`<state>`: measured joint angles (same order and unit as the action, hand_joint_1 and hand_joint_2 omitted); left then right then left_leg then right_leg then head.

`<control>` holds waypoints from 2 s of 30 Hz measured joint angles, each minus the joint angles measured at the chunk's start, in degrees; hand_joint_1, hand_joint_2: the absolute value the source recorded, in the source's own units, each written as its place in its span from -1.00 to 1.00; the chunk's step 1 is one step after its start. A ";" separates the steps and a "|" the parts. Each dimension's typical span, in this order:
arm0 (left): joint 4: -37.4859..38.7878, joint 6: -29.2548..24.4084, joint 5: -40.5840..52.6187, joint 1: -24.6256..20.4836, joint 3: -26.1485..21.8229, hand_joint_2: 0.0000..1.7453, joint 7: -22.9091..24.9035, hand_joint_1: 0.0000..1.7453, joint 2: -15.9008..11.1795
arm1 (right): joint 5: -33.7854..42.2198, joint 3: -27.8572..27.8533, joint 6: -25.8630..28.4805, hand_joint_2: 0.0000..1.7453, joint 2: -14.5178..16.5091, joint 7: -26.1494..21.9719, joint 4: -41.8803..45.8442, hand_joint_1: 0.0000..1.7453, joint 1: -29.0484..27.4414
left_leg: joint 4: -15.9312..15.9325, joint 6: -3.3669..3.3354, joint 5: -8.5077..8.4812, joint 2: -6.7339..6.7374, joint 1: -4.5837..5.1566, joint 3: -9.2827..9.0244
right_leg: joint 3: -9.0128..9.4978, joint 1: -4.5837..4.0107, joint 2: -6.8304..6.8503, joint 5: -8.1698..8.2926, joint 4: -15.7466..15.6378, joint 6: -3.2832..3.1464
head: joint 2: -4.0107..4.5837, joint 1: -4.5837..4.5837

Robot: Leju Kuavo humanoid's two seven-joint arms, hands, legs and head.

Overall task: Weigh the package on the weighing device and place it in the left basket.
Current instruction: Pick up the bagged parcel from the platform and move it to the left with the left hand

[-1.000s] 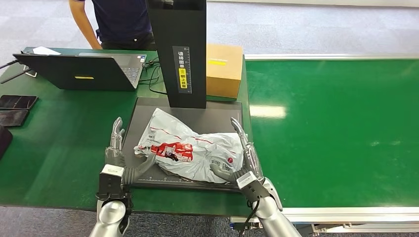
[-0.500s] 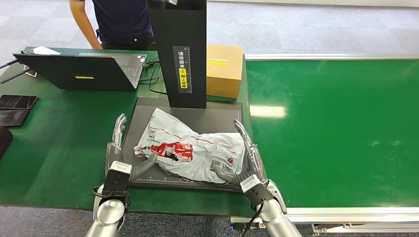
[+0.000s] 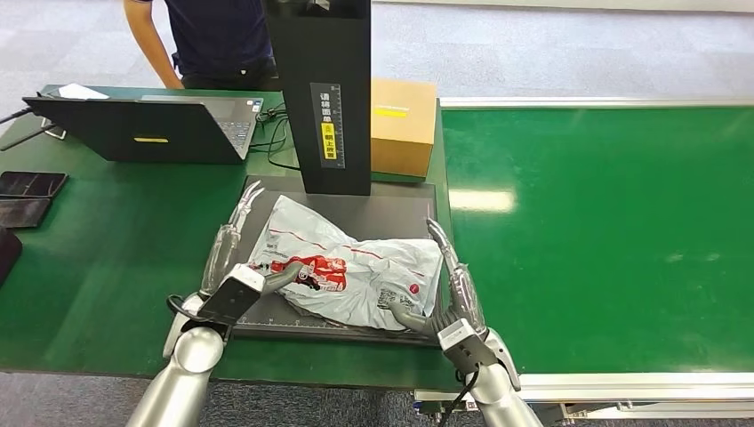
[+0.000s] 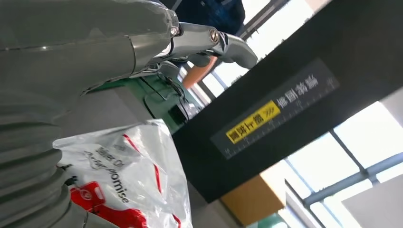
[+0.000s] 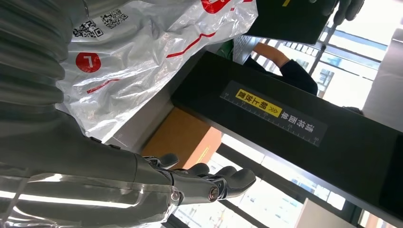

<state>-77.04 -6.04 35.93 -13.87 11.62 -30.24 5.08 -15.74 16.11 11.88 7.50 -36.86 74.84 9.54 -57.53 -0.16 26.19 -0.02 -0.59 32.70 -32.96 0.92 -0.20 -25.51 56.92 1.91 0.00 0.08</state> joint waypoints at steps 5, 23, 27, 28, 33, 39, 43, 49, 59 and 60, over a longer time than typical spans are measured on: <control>5.30 4.30 2.39 -4.59 1.58 1.00 0.62 -1.00 -1.23 | -0.23 -0.38 -0.18 1.00 0.02 -0.01 0.58 -1.00 -0.29 | 0.00 0.00 0.00 0.00 0.00 0.01 | 0.00 0.00 0.00 0.00 0.00 0.00 | 0.00 0.00; 32.40 12.01 7.18 -21.83 7.83 1.00 3.76 -1.00 -4.28 | -0.50 -0.96 0.19 1.00 0.02 -0.01 1.25 -1.00 -0.76 | -0.01 0.01 -0.02 0.00 0.00 0.01 | 0.00 0.00 0.00 0.01 0.02 -0.01 | 0.00 0.01; 37.82 13.92 8.29 -25.02 9.25 1.00 4.86 -1.00 -4.45 | -0.50 -1.20 0.19 1.00 0.02 -0.01 1.26 -1.00 -0.79 | -0.01 0.01 -0.02 0.00 0.00 0.00 | 0.01 0.00 0.00 0.01 0.02 -0.01 | 0.00 0.01; 38.94 14.34 8.50 -25.71 9.53 1.00 4.98 -1.00 -4.49 | -0.50 -1.30 0.19 1.00 0.02 -0.01 1.27 -1.00 -0.81 | -0.01 0.01 -0.02 0.00 0.00 0.00 | 0.02 0.00 0.00 0.01 0.02 -0.01 | 0.00 0.01; 43.37 16.06 9.29 -28.42 10.81 1.00 5.28 -0.69 -4.75 | -0.50 -1.72 0.19 1.00 0.02 -0.01 1.55 -1.00 -1.07 | -0.01 0.02 -0.03 0.00 0.00 -0.02 | 0.04 0.00 0.00 0.02 0.03 -0.02 | 0.00 0.00; 46.43 17.05 9.52 -30.21 11.92 1.00 5.08 1.00 -4.84 | -0.50 -1.91 0.43 1.00 0.02 -0.01 1.60 -1.00 -1.12 | -0.01 0.03 -0.04 0.00 0.00 -0.05 | 0.05 0.00 0.00 0.02 0.04 -0.02 | 0.00 0.00; 47.68 17.24 9.55 -30.96 12.27 1.00 4.62 1.00 -4.86 | -0.50 -2.13 0.86 1.00 0.02 -0.02 1.60 -1.00 -1.19 | -0.01 0.04 -0.04 0.00 0.00 -0.05 | 0.05 0.00 0.00 0.02 0.05 -0.02 | 0.00 0.01; 48.63 17.25 9.14 -31.76 12.48 1.00 3.81 1.00 -4.86 | -0.50 -2.29 1.15 1.00 0.02 -0.03 1.62 -1.00 -1.42 | -0.01 0.04 -0.04 0.00 0.00 -0.04 | 0.04 0.00 0.00 0.02 0.05 -0.02 | 0.00 0.01; 49.20 17.15 5.96 -31.94 12.04 1.00 1.12 1.00 -5.32 | -0.50 -2.66 1.22 1.00 0.02 -0.03 1.60 -1.00 -1.49 | -0.01 0.04 -0.04 0.00 0.00 -0.02 | 0.03 0.00 0.00 0.02 0.05 -0.02 | 0.00 0.00; 49.20 17.26 5.39 -31.88 11.86 1.00 0.51 1.00 -5.39 | -0.50 -2.67 1.23 1.00 0.02 -0.04 1.60 -1.00 -1.49 | -0.01 0.04 -0.04 0.00 0.00 -0.02 | 0.03 0.00 0.00 0.02 0.05 -0.02 | 0.00 0.00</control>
<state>-27.85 11.22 41.32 -45.75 23.47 -29.73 -0.31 -16.24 13.44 13.11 7.52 -36.90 76.43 8.05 -57.54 -0.12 26.15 -0.02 -0.59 32.68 -32.94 0.92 -0.20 -25.49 56.98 1.88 0.00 0.08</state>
